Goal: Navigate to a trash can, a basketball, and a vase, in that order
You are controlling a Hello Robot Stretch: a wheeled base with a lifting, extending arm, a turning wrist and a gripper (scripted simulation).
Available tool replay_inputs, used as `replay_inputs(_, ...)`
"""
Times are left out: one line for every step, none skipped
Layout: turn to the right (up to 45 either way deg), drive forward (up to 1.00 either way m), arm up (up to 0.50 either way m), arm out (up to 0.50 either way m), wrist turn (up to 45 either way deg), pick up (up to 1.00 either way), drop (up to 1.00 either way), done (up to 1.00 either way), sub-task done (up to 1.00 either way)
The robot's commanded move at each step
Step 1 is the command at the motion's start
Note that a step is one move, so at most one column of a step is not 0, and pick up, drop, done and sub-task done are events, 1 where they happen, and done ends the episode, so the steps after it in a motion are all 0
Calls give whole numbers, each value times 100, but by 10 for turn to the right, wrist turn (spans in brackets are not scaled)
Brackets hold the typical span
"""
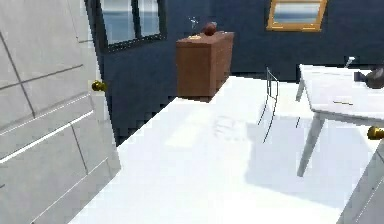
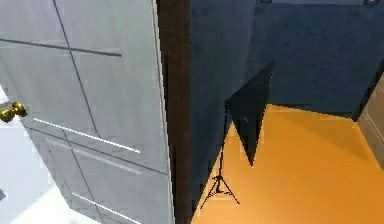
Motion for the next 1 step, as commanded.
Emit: replay_inputs(0, 100, 0, 0, 0, 0, 0, 0, 0)
